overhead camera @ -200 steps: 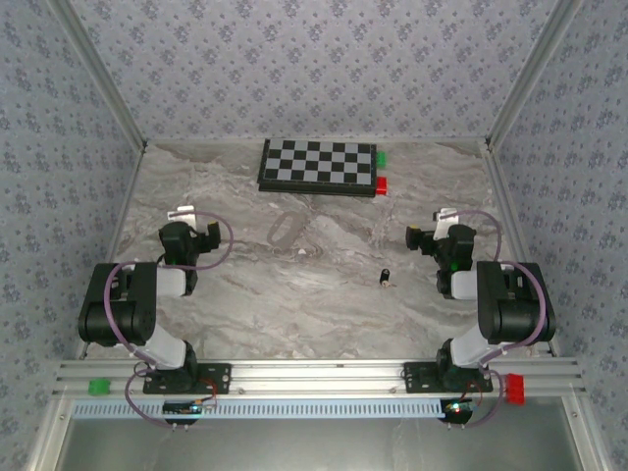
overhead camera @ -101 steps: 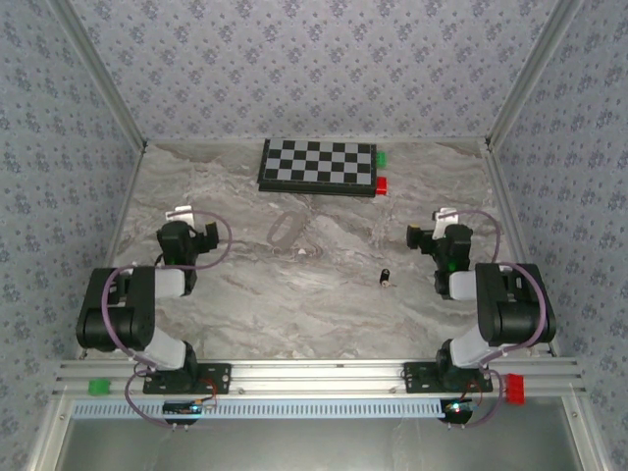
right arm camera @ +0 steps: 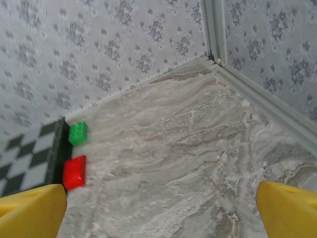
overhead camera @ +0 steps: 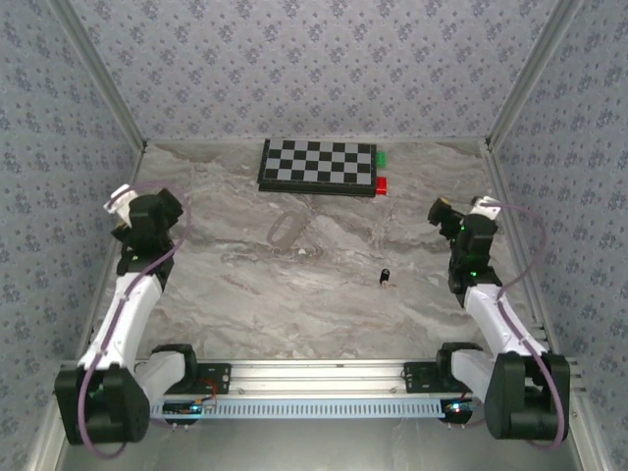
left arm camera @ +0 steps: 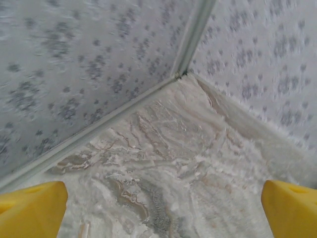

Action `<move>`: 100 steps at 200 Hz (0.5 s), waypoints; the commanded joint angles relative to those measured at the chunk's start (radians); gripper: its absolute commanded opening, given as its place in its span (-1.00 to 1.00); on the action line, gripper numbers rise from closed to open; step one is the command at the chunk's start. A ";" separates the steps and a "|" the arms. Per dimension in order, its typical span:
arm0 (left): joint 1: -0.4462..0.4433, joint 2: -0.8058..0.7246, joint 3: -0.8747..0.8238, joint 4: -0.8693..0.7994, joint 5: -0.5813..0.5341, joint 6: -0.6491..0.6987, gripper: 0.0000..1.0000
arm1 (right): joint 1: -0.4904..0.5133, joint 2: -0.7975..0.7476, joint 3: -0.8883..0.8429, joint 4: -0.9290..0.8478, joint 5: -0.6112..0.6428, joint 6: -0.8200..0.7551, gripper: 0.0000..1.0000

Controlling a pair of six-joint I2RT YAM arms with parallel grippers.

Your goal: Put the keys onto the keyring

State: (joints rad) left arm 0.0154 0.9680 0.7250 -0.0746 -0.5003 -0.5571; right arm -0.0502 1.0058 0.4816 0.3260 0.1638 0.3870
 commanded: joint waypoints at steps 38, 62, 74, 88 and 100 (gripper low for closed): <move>0.008 -0.111 -0.014 -0.152 0.295 -0.214 0.99 | -0.041 -0.014 0.052 -0.078 -0.391 0.295 0.99; -0.040 -0.097 -0.040 -0.143 0.328 -0.230 0.96 | 0.011 -0.011 0.066 -0.077 -0.452 0.280 0.99; -0.091 -0.086 -0.052 -0.127 0.312 -0.206 0.95 | 0.076 -0.015 0.078 -0.096 -0.431 0.234 0.99; -0.157 -0.053 -0.047 -0.130 0.289 -0.176 0.96 | 0.170 -0.018 0.093 -0.123 -0.373 0.164 0.99; -0.214 -0.010 -0.031 -0.146 0.265 -0.151 0.96 | 0.246 -0.014 0.104 -0.138 -0.322 0.129 0.99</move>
State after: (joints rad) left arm -0.1146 0.9051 0.6785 -0.1989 -0.2298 -0.7490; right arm 0.0761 0.9936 0.5316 0.2329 -0.1989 0.6006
